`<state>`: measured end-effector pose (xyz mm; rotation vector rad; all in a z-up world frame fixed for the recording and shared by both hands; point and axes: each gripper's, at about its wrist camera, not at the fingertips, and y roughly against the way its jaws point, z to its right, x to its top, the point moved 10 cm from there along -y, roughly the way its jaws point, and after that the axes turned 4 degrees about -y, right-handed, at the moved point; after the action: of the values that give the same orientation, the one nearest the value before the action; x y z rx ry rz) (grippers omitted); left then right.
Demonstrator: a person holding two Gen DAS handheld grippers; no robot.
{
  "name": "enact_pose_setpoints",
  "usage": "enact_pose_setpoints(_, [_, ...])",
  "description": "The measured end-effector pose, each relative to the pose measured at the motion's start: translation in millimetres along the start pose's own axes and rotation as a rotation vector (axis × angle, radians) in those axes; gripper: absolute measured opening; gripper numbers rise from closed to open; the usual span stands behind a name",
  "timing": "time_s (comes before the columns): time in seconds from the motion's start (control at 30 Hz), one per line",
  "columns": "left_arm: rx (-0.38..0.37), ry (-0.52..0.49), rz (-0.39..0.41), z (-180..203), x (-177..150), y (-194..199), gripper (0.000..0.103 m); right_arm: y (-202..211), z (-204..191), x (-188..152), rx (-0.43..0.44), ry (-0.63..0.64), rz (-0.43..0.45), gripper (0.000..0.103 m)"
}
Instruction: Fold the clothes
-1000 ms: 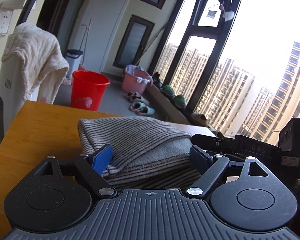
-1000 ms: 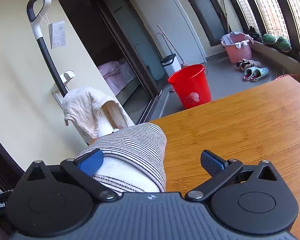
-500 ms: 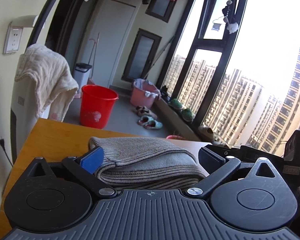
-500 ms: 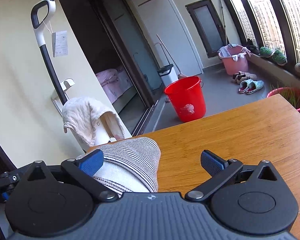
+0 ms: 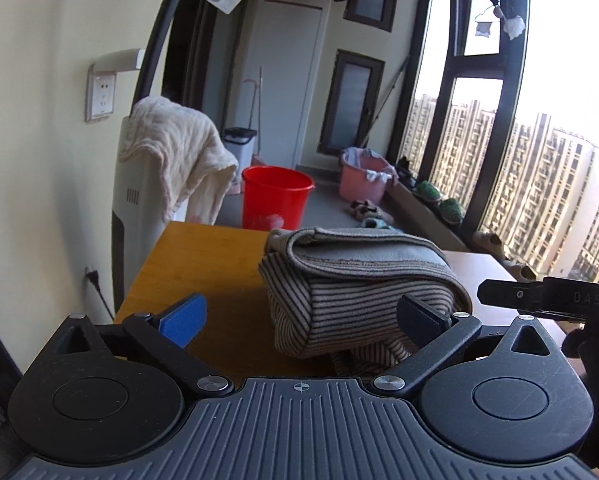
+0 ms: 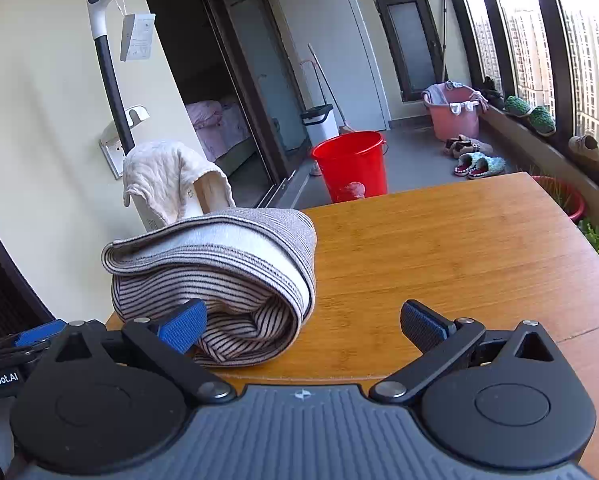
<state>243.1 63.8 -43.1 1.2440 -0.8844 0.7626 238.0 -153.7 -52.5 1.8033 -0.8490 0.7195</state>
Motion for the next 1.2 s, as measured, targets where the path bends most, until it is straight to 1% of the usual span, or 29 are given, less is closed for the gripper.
enact_pose_setpoints(0.1, [0.043,-0.003,-0.031,8,-17,13,0.103,21,-5,-19,-0.056,0.048,0.007,0.103])
enact_pose_setpoints(0.2, [0.071,-0.019,-0.037,20,-29,33,0.103,43,-10,-38,-0.112,0.097,0.014,0.103])
enact_pose_setpoints(0.27, [0.127,-0.051,-0.054,23,-40,49,0.103,58,-13,-49,-0.153,0.121,0.023,0.103])
enact_pose_setpoints(0.33, [0.183,-0.07,-0.071,23,-47,63,0.103,71,-11,-54,-0.187,0.117,0.027,0.103])
enact_pose_setpoints(0.37, [0.193,-0.068,-0.074,24,-50,71,0.103,78,-11,-57,-0.192,0.108,0.022,0.103])
enact_pose_setpoints(0.4, [0.191,-0.061,-0.073,25,-52,79,0.103,83,-10,-59,-0.186,0.095,0.011,0.103])
enact_pose_setpoints(0.5, [0.162,-0.045,-0.065,32,-55,100,0.103,96,-14,-65,-0.125,0.048,-0.04,0.103])
enact_pose_setpoints(0.53, [0.159,-0.049,-0.062,34,-55,106,0.103,101,-15,-65,-0.121,0.049,-0.034,0.103])
enact_pose_setpoints(0.57, [0.155,-0.058,-0.06,37,-54,111,0.103,107,-16,-64,-0.13,0.059,-0.015,0.103])
enact_pose_setpoints(0.63, [0.151,-0.073,-0.056,43,-50,118,0.103,116,-20,-60,-0.183,0.113,0.023,0.103])
enact_pose_setpoints(0.7, [0.144,-0.085,-0.051,48,-46,123,0.103,119,-23,-61,-0.197,0.138,0.026,0.103])
enact_pose_setpoints(0.77, [0.144,-0.092,-0.057,54,-45,124,0.103,118,-24,-64,-0.203,0.138,0.01,0.103])
enact_pose_setpoints(0.9, [0.141,-0.076,-0.095,55,-51,118,0.103,114,-18,-71,-0.21,0.125,-0.02,0.103])
enact_pose_setpoints(1.0, [0.132,-0.067,-0.123,56,-58,113,0.103,112,-15,-72,-0.217,0.124,-0.027,0.103])
enact_pose_setpoints(1.2, [0.13,-0.061,-0.15,56,-67,109,0.103,109,-15,-75,-0.223,0.134,-0.035,0.103])
